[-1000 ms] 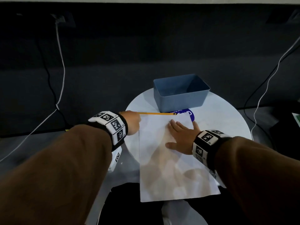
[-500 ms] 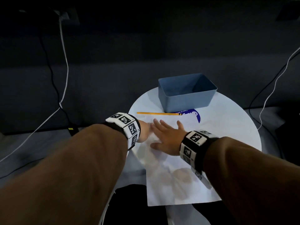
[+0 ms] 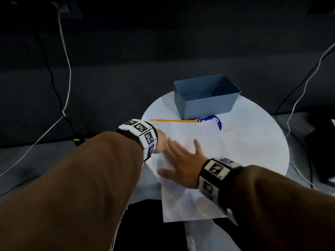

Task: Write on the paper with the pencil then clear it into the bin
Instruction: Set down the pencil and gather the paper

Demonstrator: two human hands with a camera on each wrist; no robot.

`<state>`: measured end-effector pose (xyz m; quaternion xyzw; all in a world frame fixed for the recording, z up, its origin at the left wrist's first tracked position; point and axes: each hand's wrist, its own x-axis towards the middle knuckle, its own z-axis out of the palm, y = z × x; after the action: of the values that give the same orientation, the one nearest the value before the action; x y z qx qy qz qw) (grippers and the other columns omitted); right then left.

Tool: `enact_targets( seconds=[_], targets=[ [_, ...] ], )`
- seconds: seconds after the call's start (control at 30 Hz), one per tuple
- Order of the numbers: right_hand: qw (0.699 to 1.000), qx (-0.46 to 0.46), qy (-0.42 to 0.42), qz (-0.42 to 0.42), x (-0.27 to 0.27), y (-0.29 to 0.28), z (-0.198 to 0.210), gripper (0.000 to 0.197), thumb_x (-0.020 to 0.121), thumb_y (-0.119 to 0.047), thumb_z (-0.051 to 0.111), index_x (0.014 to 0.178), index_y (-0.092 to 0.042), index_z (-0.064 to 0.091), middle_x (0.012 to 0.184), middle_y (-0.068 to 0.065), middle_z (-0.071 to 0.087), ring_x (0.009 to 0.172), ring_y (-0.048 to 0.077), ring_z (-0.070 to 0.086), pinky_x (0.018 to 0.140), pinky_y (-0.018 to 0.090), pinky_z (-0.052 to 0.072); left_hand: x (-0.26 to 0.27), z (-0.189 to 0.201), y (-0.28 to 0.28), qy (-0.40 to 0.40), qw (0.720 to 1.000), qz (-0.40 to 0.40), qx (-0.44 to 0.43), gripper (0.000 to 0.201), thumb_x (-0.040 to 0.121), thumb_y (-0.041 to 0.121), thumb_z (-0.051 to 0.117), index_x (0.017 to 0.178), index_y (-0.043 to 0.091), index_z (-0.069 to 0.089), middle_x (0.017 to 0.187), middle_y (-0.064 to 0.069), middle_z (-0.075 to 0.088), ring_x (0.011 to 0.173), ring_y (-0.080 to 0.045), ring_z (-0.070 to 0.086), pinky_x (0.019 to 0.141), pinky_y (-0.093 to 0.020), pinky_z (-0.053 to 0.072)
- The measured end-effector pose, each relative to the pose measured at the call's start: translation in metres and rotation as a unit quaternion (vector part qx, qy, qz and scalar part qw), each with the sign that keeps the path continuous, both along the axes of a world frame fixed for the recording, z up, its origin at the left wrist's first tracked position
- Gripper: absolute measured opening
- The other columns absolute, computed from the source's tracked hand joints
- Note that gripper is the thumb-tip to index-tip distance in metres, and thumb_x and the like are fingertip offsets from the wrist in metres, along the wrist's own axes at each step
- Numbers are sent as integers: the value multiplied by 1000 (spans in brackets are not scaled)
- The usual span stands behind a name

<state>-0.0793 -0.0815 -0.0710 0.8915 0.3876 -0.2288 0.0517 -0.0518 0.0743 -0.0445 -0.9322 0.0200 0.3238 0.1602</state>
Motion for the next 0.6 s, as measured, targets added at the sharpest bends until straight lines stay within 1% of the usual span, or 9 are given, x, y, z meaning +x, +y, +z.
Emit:
enact_targets(
  seconds=[0.07,0.13,0.17,0.2,0.27,0.33,0.43,0.5,0.6],
  targets=[
    [1000,-14,-15,12,-2,1,-6,94,90,-80,7,160,-23,-18,167,-6,-24,155,11,-15,116,67,-17,1,-6,3,25,999,10,-18,33,99,12,39,124,13,60,125,-9,62,102,-27,60,78,-27,40],
    [997,-40,-45,-42,17,-21,-7,93,91,-79,6,161,-21,-16,168,-4,-23,156,11,-12,116,68,-16,7,-22,15,40,999,-11,24,33,92,16,40,117,19,62,121,-3,63,86,-20,54,78,-26,42],
    [993,-65,-58,-83,30,-37,-5,92,93,-78,7,161,-21,-15,168,-4,-22,156,11,-10,116,68,-15,23,-53,32,27,999,-29,24,36,90,17,40,119,20,62,123,-1,62,84,-16,52,78,-27,47],
    [985,-93,-71,-122,43,-51,0,91,94,-78,7,161,-20,-14,169,-3,-21,157,11,-9,116,68,-14,25,-54,33,27,999,-24,30,39,93,16,39,125,17,60,127,-1,60,88,-15,54,78,-27,49],
    [973,-123,-82,-178,56,-68,8,91,94,-77,7,162,-18,-12,169,-1,-18,157,12,-7,117,69,-12,4,-17,11,22,998,-34,46,38,103,8,37,137,4,52,140,-9,52,114,-21,57,77,-24,40],
    [981,-89,-73,-155,47,-60,12,90,96,-75,10,162,-17,-11,169,-1,-19,157,12,-8,117,69,-11,3,-5,-3,22,998,-54,35,38,104,2,34,138,-2,49,143,-15,51,126,-26,53,74,-23,33],
    [999,-5,-25,-31,7,-22,10,87,98,-73,14,161,-20,-14,168,-3,-21,156,11,-12,117,67,-15,3,-4,-7,13,997,-62,45,39,104,1,33,139,0,50,143,-16,50,126,-29,53,78,-24,37],
    [999,4,1,33,-14,-5,3,87,97,-74,13,160,-22,-17,167,-5,-23,155,11,-15,117,66,-17,3,-5,-5,2,998,-55,41,40,103,4,34,139,3,51,143,-15,50,125,-28,54,81,-26,36],
    [999,-20,-20,-22,5,-24,-11,101,83,-85,-7,161,-22,-15,168,-4,-22,156,10,-12,116,68,-15,2,-9,-3,-16,1000,-23,-6,41,104,5,33,141,0,49,149,-18,45,132,-30,49,91,-27,38]
  ],
)
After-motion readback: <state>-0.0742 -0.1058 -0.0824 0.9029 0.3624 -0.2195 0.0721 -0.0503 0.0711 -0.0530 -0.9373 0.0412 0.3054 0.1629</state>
